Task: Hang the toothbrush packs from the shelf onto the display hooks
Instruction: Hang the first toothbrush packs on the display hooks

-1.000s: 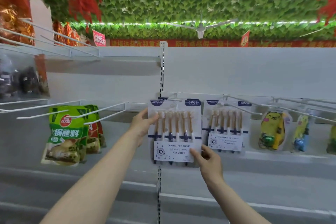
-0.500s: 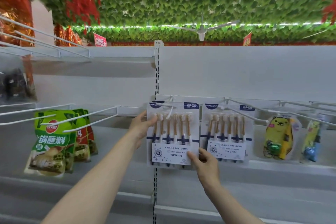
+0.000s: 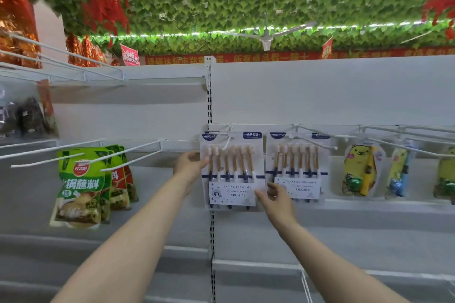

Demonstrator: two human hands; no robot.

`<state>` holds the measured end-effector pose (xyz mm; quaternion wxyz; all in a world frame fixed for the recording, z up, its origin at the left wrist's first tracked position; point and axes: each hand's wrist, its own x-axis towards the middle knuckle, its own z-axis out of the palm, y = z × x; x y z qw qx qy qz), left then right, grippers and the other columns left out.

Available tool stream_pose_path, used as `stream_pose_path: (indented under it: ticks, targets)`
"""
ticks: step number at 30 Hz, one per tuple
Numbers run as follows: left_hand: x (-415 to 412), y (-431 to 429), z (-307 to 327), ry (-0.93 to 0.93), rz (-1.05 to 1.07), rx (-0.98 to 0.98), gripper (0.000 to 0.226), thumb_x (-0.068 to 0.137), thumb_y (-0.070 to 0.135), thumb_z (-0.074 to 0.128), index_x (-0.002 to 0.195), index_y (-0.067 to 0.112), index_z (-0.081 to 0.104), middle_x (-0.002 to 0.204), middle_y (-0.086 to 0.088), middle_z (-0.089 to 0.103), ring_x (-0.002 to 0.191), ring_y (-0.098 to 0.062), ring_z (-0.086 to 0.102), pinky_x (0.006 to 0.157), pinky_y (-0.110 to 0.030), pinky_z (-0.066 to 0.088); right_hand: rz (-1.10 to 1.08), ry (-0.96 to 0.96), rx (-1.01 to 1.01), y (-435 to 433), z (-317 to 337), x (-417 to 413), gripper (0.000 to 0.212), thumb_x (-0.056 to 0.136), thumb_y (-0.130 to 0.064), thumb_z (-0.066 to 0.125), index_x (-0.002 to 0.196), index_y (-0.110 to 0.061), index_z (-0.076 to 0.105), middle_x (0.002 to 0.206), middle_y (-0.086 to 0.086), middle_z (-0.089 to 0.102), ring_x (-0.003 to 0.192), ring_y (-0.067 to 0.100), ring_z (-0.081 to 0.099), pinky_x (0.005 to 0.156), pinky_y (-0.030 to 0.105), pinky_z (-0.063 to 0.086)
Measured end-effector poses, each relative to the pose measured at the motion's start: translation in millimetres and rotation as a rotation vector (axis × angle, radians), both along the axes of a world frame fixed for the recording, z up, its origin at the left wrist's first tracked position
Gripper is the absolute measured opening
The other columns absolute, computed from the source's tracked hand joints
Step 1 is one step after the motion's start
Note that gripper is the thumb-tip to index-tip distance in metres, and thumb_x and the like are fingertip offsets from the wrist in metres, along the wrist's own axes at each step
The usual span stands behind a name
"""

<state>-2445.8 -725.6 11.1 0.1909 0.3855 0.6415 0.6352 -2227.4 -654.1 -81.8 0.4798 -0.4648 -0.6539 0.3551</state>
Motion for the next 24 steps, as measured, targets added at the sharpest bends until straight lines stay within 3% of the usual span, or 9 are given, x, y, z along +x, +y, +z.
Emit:
stream_pose_path:
  ticks: [3,6,10,13,16,20,24]
  targets:
    - [15.7,-27.7,-2.8,0.132,0.071,-0.1,0.061,0.083,0.02,0.079,0.136,0.008,0.052,0.136,-0.008,0.058,0.124,-0.028,0.054,0.103,-0.038,0.044,-0.065,-0.123,0.037,-27.6,21.8,21.7,0.063,0.087,-0.045,0.074,0.137,-0.013,0.053,0.129,0.003,0.061,0.117,0.023,0.059,0.095,0.034,0.046]
    - [39.3,-64.1,-1.7,0.396,0.037,-0.224,0.065,0.078,0.024,0.082,0.135,0.012,0.053,0.134,-0.005,0.058,0.123,-0.028,0.055,0.104,-0.04,0.046,-0.089,-0.31,0.119,-62.1,40.9,50.5,0.067,0.087,-0.047,0.072,0.141,-0.016,0.048,0.138,0.007,0.056,0.123,0.026,0.056,0.098,0.038,0.045]
    - [84.6,-118.3,1.8,0.818,-0.038,-0.343,0.062,0.082,0.029,0.075,0.138,0.016,0.051,0.142,-0.013,0.046,0.13,-0.033,0.046,0.105,-0.046,0.044,-0.093,-0.727,0.262,-117.0,64.7,102.5,0.064,0.09,-0.047,0.068,0.143,-0.019,0.046,0.141,0.008,0.052,0.122,0.029,0.054,0.094,0.041,0.049]
    - [125.6,-151.1,-1.3,0.98,-0.127,-0.298,0.058,0.088,0.032,0.068,0.141,0.019,0.047,0.145,-0.01,0.041,0.136,-0.029,0.038,0.109,-0.048,0.039,-0.13,-1.016,0.372,-160.9,77.4,148.1,0.064,0.092,-0.049,0.065,0.146,-0.023,0.043,0.142,0.007,0.051,0.129,0.029,0.047,0.099,0.043,0.047]
    - [171.4,-168.9,-6.5,1.088,-0.185,-0.262,0.054,0.092,0.037,0.062,0.142,0.023,0.046,0.144,-0.004,0.042,0.135,-0.026,0.038,0.105,-0.044,0.042,-0.18,-1.168,0.416,-199.6,84.2,197.6,0.064,0.093,-0.052,0.062,0.147,-0.025,0.042,0.142,0.007,0.051,0.131,0.029,0.046,0.102,0.044,0.045]
    - [244.3,-175.8,-15.6,1.122,-0.288,-0.234,0.053,0.093,0.046,0.06,0.139,0.024,0.048,0.14,-0.005,0.045,0.129,-0.026,0.044,0.099,-0.043,0.046,-0.244,-1.229,0.36,-241.9,84.7,270.7,0.062,0.094,-0.053,0.059,0.147,-0.026,0.042,0.143,0.006,0.05,0.131,0.029,0.047,0.102,0.044,0.046]
    - [331.5,-171.7,-24.5,1.089,-0.458,-0.194,0.057,0.093,0.044,0.061,0.143,0.021,0.046,0.142,-0.009,0.044,0.134,-0.029,0.039,0.108,-0.043,0.039,-0.36,-1.245,0.288,-274.9,81.7,353.5,0.059,0.096,-0.051,0.057,0.146,-0.024,0.043,0.144,0.005,0.05,0.132,0.028,0.045,0.101,0.042,0.045]
